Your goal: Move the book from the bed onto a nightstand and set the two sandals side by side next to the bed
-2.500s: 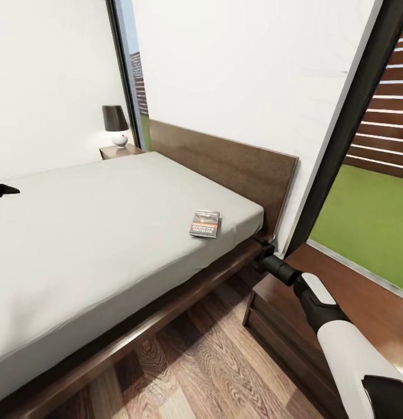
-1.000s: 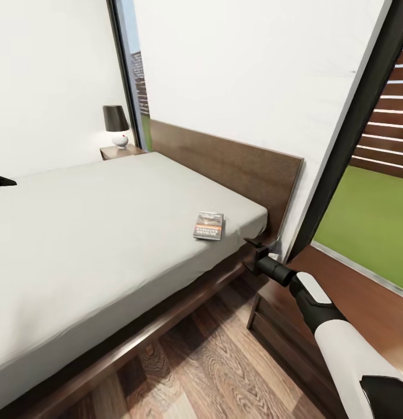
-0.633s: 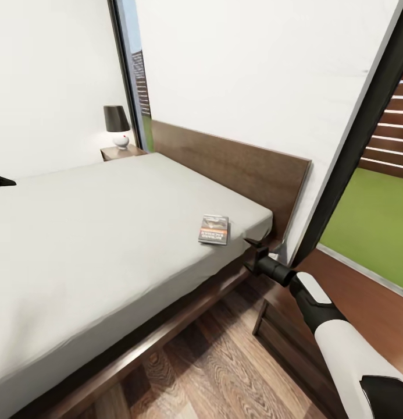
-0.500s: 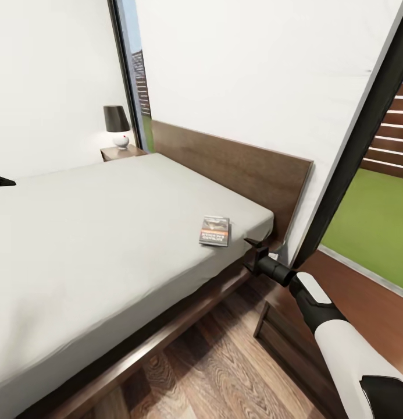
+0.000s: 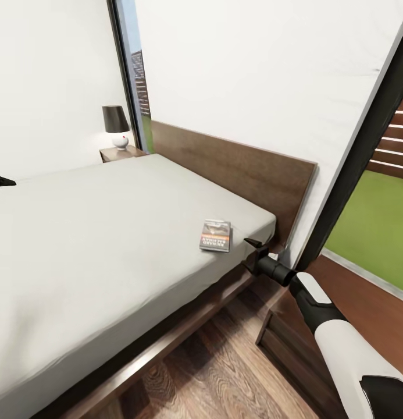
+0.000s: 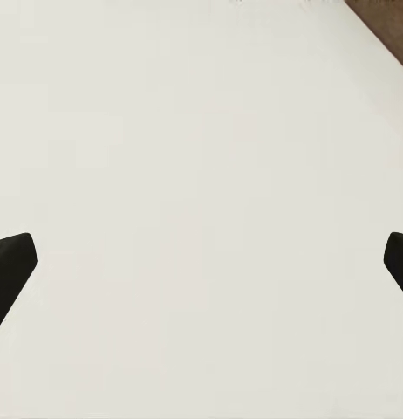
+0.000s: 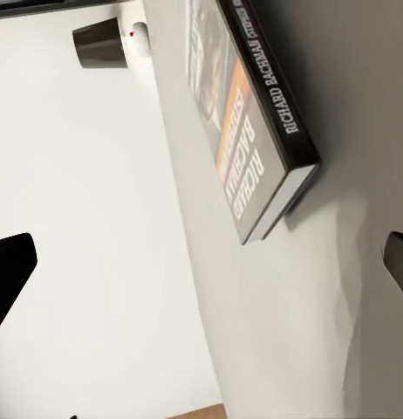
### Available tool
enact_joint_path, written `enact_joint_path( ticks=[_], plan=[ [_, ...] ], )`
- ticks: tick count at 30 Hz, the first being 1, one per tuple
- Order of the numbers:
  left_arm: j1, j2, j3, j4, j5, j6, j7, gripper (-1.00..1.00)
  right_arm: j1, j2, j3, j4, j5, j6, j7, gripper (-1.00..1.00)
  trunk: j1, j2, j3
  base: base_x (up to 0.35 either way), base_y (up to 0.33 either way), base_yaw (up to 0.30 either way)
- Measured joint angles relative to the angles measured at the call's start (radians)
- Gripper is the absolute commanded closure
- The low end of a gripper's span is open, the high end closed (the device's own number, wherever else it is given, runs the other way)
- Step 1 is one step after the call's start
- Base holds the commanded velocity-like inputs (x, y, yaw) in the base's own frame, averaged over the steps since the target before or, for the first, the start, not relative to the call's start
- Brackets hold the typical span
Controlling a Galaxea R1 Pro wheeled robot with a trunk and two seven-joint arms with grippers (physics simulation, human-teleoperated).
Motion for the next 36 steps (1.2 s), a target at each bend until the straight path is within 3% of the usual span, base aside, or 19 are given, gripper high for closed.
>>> enact_joint_path(
  ticks=[27, 36],
  plan=[
    [0.0, 0.001, 0.001, 0.001, 0.0, 0.0, -0.001, -1.0, 0.0, 0.014, -0.003, 0.013, 0.001, -0.011, -0.008, -1.0, 0.0, 0.0, 0.0, 0.055, 0.0, 0.0],
    [0.0, 0.001, 0.0, 0.001, 0.0, 0.0, -0.001, -1.0, -0.001, 0.03, -0.005, 0.017, -0.002, -0.01, -0.062, -1.0, 0.0, 0.0, 0.0, 0.002, 0.0, 0.0]
  ],
)
